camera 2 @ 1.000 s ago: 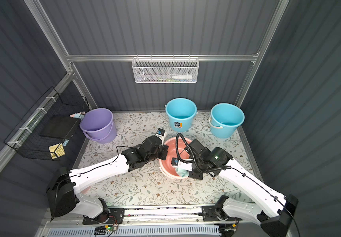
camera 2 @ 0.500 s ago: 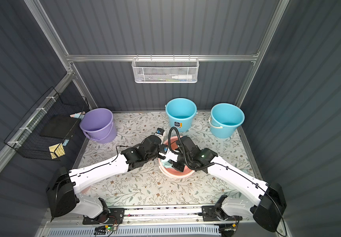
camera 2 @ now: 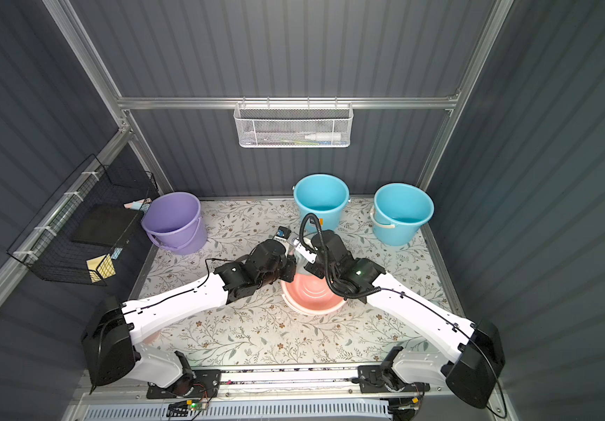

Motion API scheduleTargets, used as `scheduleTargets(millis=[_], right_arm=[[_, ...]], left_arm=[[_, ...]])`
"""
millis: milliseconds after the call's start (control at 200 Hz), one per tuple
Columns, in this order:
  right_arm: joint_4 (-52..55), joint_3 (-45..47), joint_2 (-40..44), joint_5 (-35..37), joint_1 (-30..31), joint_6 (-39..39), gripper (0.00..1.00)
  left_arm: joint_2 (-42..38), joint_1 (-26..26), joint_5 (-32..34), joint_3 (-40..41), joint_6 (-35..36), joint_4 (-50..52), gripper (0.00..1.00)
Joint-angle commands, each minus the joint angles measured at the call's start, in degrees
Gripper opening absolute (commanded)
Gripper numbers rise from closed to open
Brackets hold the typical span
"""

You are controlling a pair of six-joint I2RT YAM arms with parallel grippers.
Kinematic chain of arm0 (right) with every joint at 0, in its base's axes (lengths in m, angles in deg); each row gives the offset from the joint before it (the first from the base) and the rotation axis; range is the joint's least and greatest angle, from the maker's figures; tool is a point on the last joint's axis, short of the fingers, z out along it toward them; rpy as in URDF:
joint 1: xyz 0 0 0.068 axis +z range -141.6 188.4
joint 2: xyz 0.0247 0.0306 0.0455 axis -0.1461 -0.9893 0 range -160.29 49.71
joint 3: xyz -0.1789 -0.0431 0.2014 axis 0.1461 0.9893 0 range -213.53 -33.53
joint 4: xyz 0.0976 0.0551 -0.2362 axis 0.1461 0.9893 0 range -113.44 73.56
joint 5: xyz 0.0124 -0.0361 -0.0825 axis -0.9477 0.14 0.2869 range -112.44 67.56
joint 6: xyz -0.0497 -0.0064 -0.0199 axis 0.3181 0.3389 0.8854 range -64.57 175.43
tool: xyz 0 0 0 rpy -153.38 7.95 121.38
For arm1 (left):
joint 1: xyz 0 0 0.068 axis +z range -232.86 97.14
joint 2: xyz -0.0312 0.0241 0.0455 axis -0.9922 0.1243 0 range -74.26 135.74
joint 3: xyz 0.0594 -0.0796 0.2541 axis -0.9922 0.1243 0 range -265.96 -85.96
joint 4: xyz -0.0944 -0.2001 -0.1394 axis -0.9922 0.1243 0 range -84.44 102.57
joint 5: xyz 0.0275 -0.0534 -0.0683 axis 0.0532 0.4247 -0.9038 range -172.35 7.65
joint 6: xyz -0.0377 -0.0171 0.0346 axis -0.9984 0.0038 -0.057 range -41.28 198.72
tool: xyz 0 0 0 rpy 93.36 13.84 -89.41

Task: Wipe the inside of the bucket with a cloth
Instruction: Wipe the dirt from the inside of the bucket.

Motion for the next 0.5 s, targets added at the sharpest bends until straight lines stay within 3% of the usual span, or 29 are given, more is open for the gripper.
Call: scheduleTargets(millis=[0,305,495], right_arm=[[1.5,-2.8,0.4,9.1,-0.4,1.7,0.00],[21.6,-1.5,7.9,12.4,-0.4,3.3,0.00],[35.4,-1.6,12.0,3.2,-0.4,4.9,0.00]], left_arm=[[-2.2,-0.3,-0.7,-1.1,0.7,-0.6,0.00],[-2.5,-0.2,0.3,-0.6,0.2,-0.7,0.00],[-2.2,-0.2,0.9,-0.9,0.1,-0.7,0.00]])
